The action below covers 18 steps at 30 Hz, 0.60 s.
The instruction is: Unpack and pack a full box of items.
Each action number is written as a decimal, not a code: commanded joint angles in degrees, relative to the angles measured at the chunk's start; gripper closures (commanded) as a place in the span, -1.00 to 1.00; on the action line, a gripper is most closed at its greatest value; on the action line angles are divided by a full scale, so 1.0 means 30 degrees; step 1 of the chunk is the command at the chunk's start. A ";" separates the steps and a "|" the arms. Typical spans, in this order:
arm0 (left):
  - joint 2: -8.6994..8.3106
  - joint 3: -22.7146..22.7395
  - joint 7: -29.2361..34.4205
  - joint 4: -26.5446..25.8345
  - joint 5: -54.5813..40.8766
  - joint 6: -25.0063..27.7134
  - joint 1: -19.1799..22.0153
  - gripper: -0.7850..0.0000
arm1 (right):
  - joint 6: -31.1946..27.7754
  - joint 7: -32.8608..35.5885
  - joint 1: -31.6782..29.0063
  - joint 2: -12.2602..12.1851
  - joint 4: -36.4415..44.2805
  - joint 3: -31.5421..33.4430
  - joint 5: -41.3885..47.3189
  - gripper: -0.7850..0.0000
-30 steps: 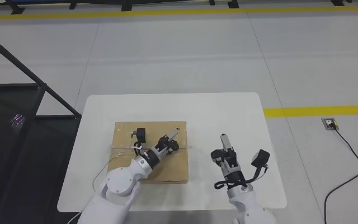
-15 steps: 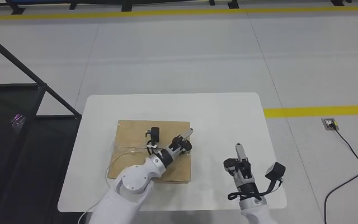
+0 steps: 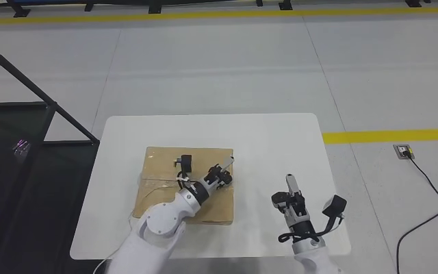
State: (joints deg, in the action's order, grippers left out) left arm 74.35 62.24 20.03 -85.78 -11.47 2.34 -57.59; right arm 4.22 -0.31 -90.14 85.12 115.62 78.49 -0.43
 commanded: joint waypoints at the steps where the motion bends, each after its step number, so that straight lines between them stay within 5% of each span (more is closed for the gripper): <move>1: -0.0142 0.0547 0.0128 -0.0426 0.0453 0.0073 -0.0424 -1.00 | 0.0076 0.0061 0.0211 -0.0001 -0.0134 -0.0108 -0.0001 -1.00; 18: -0.1388 0.7796 0.1117 -0.2889 0.0487 0.1026 -0.4932 -1.00 | 0.1110 0.0352 0.2549 0.0098 -0.1256 -0.1774 -0.0350 -1.00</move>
State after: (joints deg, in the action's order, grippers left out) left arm 70.36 84.11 23.52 -94.01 -9.83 4.97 -71.31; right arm 7.31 0.72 -83.00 85.39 112.04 73.44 -1.44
